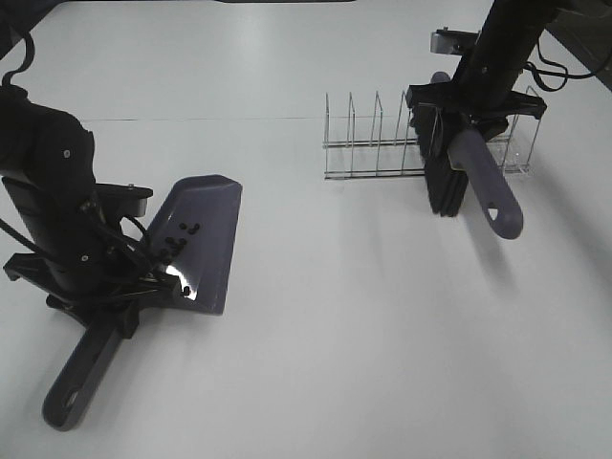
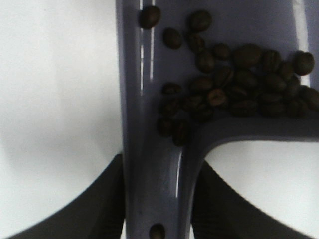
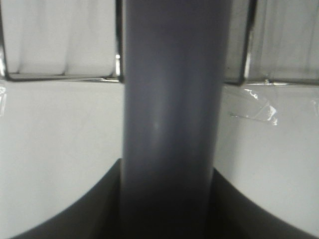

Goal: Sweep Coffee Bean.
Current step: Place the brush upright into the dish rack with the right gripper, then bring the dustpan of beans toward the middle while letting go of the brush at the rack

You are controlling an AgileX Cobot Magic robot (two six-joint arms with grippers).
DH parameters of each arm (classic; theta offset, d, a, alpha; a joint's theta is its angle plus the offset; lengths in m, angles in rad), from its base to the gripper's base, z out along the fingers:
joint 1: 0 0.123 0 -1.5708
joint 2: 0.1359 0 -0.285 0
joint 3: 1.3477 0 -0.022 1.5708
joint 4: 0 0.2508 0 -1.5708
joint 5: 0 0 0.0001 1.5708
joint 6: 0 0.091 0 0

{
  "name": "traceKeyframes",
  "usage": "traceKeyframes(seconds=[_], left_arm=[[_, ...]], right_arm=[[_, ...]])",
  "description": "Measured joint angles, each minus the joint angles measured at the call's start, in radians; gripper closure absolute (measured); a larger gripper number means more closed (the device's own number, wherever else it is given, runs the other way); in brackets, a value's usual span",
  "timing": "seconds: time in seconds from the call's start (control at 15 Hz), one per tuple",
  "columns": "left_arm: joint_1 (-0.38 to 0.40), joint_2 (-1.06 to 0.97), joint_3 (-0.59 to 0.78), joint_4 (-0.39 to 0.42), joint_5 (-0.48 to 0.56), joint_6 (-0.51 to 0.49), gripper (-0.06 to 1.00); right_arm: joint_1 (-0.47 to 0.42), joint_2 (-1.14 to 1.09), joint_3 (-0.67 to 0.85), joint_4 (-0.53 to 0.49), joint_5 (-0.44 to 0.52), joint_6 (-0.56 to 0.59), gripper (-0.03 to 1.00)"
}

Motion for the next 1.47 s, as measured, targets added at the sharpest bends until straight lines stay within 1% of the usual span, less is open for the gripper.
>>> traceKeyframes(seconds=[0.13,0.27,0.4,0.73,0.93,1.07,1.33,1.47], left_arm=[[0.000,0.000,0.000,0.000,0.000,-0.001,0.63],[0.000,0.000,0.000,0.000,0.000,-0.010,0.63],[0.000,0.000,0.000,0.000,0.001,-0.023,0.63],[0.000,0.000,0.000,-0.006,-0.001,-0.070,0.63],[0.000,0.000,-0.008,-0.007,0.006,-0.076,0.63],[0.000,0.007,-0.034,-0.008,0.024,-0.083,0.63],[0.000,0.031,-0.091,-0.007,0.025,-0.083,0.63],[0.000,0.058,-0.138,-0.007,0.049,-0.083,0.63]], right_arm=[[0.000,0.000,0.000,0.036,0.000,0.000,0.48],[0.000,0.000,-0.007,0.050,0.002,0.008,0.42],[0.000,-0.016,-0.025,0.045,0.003,0.011,0.39],[0.000,-0.070,-0.039,0.011,0.000,0.011,0.39],[0.000,-0.070,-0.039,0.006,0.000,0.011,0.39],[0.000,-0.078,-0.039,0.007,0.000,0.011,0.39],[0.000,-0.127,-0.039,0.012,0.000,0.011,0.39],[0.000,-0.141,-0.039,0.036,0.001,0.011,0.39]])
